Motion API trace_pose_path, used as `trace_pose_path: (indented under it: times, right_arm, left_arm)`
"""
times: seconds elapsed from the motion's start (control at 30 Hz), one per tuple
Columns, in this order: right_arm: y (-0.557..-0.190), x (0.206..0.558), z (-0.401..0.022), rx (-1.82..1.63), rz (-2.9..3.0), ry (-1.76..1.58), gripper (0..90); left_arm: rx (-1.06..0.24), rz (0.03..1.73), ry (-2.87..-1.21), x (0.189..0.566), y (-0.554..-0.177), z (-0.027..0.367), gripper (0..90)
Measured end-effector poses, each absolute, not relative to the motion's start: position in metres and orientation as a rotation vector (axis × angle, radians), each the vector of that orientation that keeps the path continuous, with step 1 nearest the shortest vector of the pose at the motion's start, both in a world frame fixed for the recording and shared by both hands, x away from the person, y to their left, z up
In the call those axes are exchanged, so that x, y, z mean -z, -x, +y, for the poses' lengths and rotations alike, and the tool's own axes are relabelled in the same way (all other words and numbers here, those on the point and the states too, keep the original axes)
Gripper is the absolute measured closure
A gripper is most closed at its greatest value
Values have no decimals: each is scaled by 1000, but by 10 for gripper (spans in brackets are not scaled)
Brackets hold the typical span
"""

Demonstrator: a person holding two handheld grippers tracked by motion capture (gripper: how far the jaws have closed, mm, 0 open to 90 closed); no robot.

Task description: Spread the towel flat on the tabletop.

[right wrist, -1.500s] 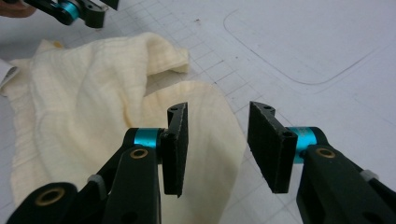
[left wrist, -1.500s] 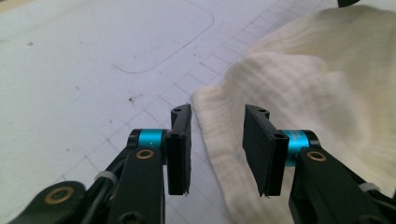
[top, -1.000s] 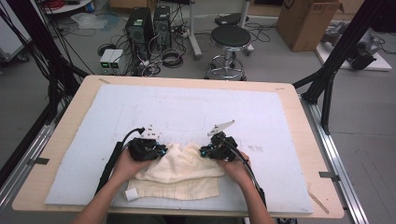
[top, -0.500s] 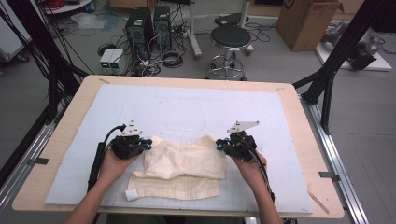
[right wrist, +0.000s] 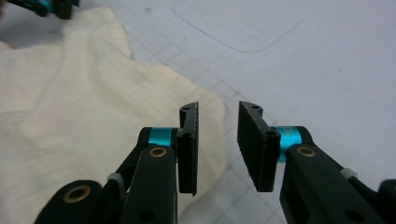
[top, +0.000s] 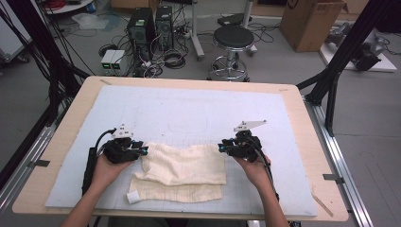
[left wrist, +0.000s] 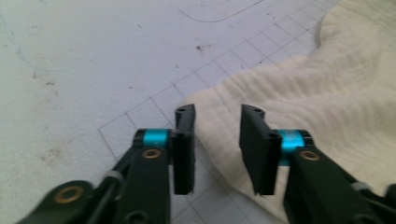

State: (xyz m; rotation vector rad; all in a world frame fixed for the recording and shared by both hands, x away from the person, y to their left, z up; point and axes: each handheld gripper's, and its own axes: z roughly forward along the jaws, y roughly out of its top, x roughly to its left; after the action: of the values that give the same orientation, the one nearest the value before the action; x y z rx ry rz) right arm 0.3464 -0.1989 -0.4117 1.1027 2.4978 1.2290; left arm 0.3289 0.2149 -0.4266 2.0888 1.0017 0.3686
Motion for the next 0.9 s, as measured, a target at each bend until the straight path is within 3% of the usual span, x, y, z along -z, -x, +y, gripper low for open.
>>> trace_pose_path:
  times: [0.13,0.27,0.5,0.77,0.9]
  right_arm:
    - [-355,424,-190,-1169,2537,-1130,640]
    - [-357,434,-176,-1082,2591,-1089,633]
    - [-355,434,-172,-1066,2615,-1045,835]
    - [-361,413,-178,-1069,2527,-1067,850]
    - [-376,395,-179,-1076,2487,-1056,850]
  left_arm:
    - [-324,1019,-2105,432,-333,212,562]
    - [-308,1028,-2120,436,-335,208,605]
    - [-315,1022,-2114,438,-338,208,848]
    - [-412,1049,-2081,427,-353,206,869]
    - [-518,1069,-1990,410,-372,200,871]
